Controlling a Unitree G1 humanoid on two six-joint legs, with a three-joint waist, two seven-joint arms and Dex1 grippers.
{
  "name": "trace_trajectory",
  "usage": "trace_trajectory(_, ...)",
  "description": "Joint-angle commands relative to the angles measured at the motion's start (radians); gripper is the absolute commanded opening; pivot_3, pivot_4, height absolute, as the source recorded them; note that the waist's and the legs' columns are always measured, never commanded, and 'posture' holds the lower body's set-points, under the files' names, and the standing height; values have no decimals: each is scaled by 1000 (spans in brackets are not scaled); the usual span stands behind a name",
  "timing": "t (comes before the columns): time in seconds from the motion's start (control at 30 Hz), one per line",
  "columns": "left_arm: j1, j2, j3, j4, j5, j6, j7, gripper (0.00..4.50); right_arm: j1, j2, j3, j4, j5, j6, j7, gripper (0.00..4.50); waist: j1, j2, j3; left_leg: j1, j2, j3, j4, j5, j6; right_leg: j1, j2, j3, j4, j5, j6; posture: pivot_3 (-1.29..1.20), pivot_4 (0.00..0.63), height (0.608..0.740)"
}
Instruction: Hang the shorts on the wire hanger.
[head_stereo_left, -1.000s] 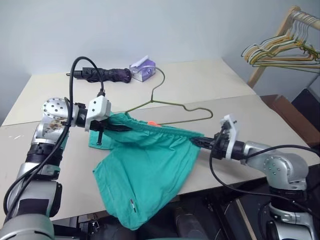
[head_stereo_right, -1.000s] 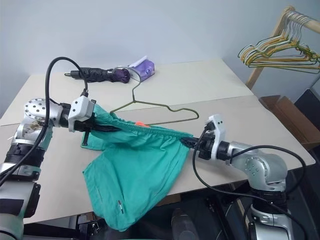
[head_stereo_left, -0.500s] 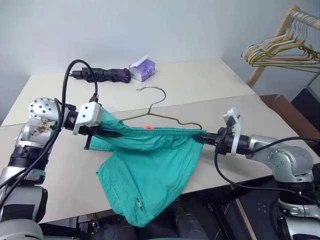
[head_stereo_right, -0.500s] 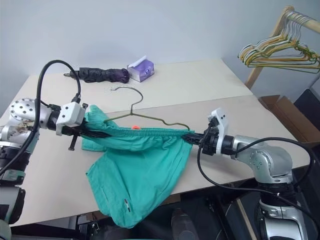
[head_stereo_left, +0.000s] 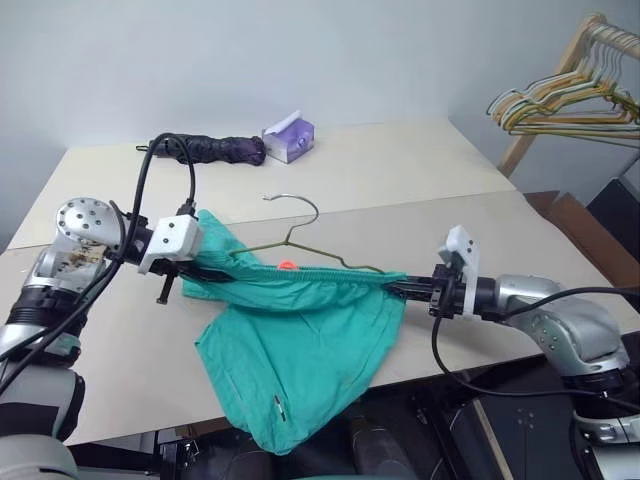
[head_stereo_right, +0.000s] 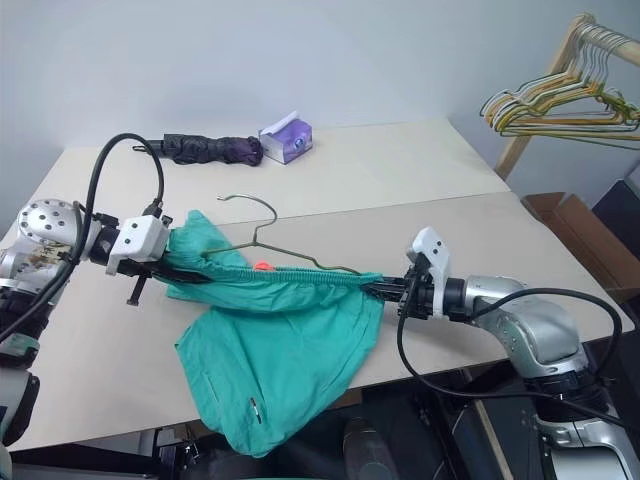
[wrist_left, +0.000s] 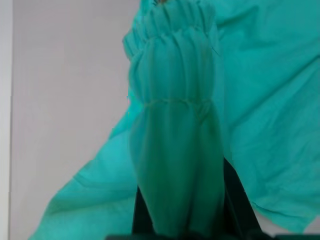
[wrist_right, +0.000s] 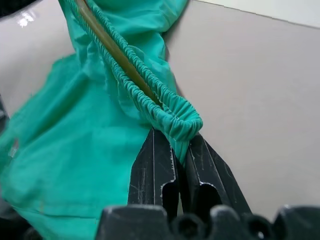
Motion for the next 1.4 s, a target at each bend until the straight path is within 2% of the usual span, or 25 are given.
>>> trace_trajectory(0.03, -4, 168, 34, 118, 31, 19, -16, 10, 35, -117, -115, 135, -173, -102, -71, 31, 1, 0, 0, 0, 0, 0, 0, 0, 0, 0, 0, 0, 0, 0, 0, -99, 40, 740)
trace_trajectory(0.27, -6, 181, -39, 114, 44, -48, -16, 10, 56, -197, -125, 175, -167, -218, 69, 31, 8, 0, 0, 0, 0, 0, 0, 0, 0, 0, 0, 0, -1, 0, 0, -112, 33, 740)
trace_trajectory(0.5, -15, 184, -76, 124, 35, -63, -16, 10, 46, -244, -100, 201, -180, -274, 141, 31, 4, 0, 0, 0, 0, 1, 0, 0, 0, 0, 0, 0, 0, 0, 0, -117, 29, 740)
trace_trajectory(0.67, 0, 126, -25, 105, 9, -17, -16, 10, 9, -217, -95, 142, -155, -259, 134, 31, 4, 0, 0, 0, 0, 1, 0, 0, 0, 0, 0, 0, 0, 0, 0, -113, 28, 740)
trace_trajectory(0.87, 52, 27, 53, -10, -40, 93, 47, 10, -95, -171, -111, 62, -83, -213, 116, 31, 5, 0, 0, 0, 0, 1, 0, 0, 0, 0, 0, 0, 0, 0, 0, -111, 26, 740)
trace_trajectory(1.0, 86, -16, 80, -64, -24, 126, 78, 10, -129, -168, -123, 20, -54, -176, 144, 1123, 6, 0, 0, 0, 0, 1, 0, 0, 0, 1, 0, 0, 0, 0, 0, -109, 20, 740)
trace_trajectory(1.33, 53, -144, 142, -70, 51, 97, 165, 10, -202, -188, -159, 7, -56, -109, 206, 4491, 6, 0, 0, 0, 0, 1, 1, 0, 0, 1, 0, 0, 0, 0, 0, -125, 16, 740)
trace_trajectory(1.4, 37, -165, 153, -70, 58, 90, 172, 10, -250, -202, -136, 21, -85, -85, 206, 4491, 4, 0, 0, 0, 0, 1, 1, 0, 0, 0, 0, 0, 0, 0, 0, -132, 12, 740)
